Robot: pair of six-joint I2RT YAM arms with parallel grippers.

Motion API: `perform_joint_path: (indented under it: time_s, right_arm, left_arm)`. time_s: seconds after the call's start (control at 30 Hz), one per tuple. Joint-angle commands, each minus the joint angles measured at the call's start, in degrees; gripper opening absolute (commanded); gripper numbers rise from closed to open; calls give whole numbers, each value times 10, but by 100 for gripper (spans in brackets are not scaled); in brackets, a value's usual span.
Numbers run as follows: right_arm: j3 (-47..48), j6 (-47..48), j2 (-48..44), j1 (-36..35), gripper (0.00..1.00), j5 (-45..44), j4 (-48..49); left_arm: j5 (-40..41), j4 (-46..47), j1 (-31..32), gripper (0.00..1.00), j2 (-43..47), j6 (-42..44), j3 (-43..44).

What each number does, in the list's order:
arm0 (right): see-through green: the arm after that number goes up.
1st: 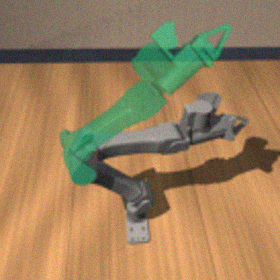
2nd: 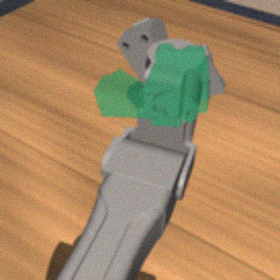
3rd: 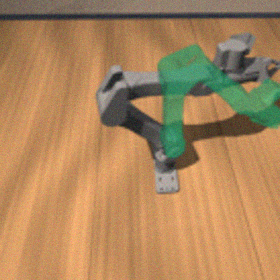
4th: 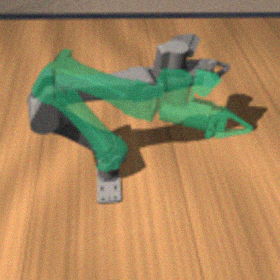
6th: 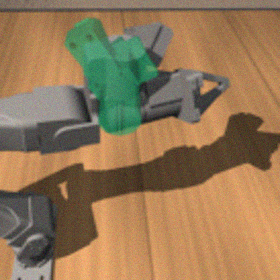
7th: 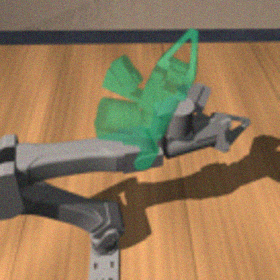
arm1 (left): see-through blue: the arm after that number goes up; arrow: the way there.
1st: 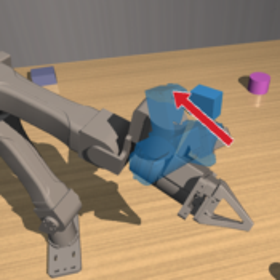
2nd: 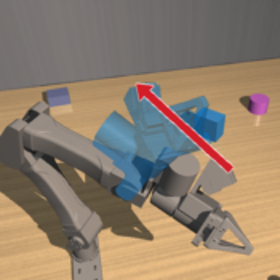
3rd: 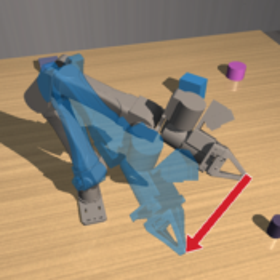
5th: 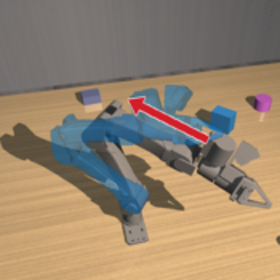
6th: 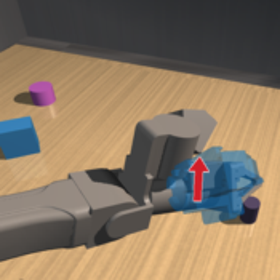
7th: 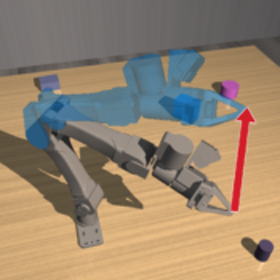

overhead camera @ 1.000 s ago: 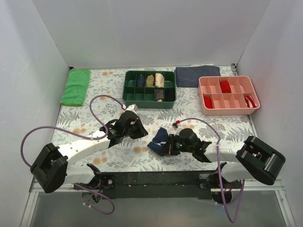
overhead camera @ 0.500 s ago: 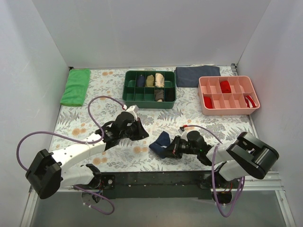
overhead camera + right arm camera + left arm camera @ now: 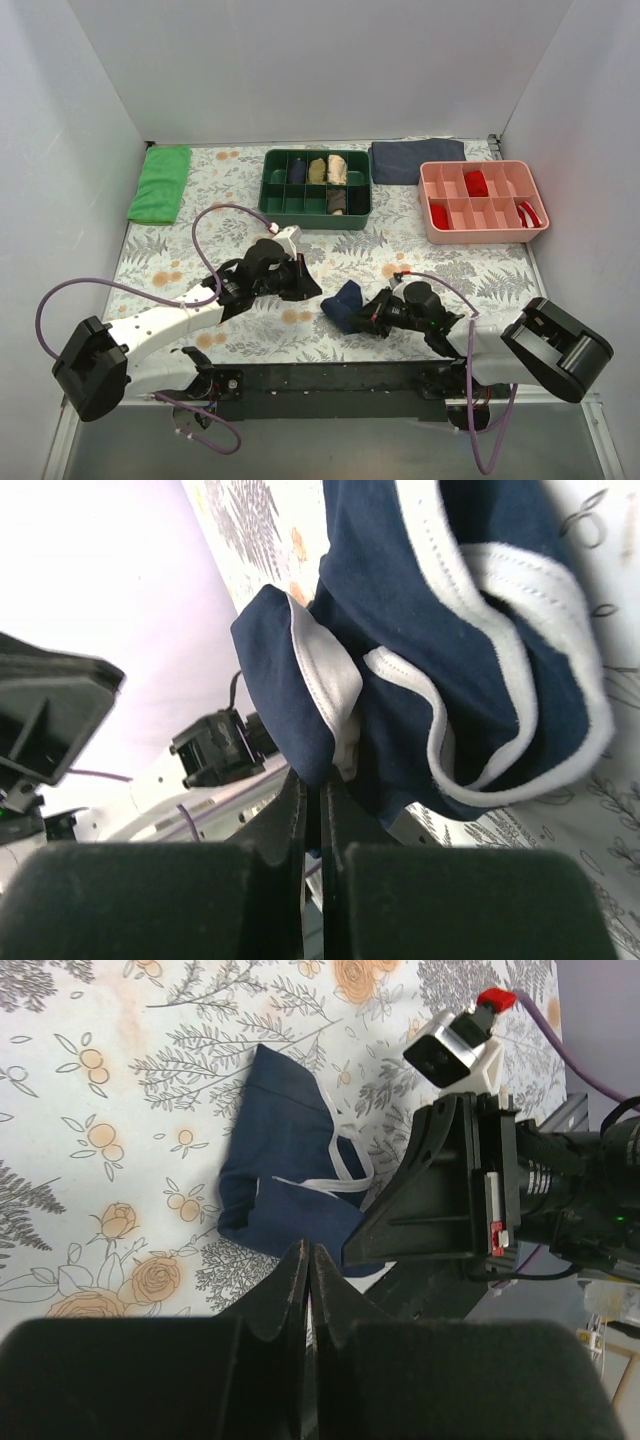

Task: Roll the underwear
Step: Roll the underwear to the center of the board.

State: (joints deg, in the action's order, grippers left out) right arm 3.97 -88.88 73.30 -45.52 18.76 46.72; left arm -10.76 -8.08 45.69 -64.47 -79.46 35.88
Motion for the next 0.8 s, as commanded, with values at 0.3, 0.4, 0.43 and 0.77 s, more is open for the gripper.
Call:
perform_joint_path:
  time_s: [0.3,0.4,0.43,0.77]
  right_arm:
    - [9,-27,42,28,1,16,-35]
    - [4,-34,69,28,1,27,-1]
    - [3,-36,82,29,1,29,17]
    - [1,-17,73,28,1,26,5]
  left_arm:
    - [-26,57,56,0,-40,27,6]
    - [-25,66,62,0,-54,26,7]
    - [-23,67,64,0,-65,25,9]
    - [75,143,85,0,-161,4,4]
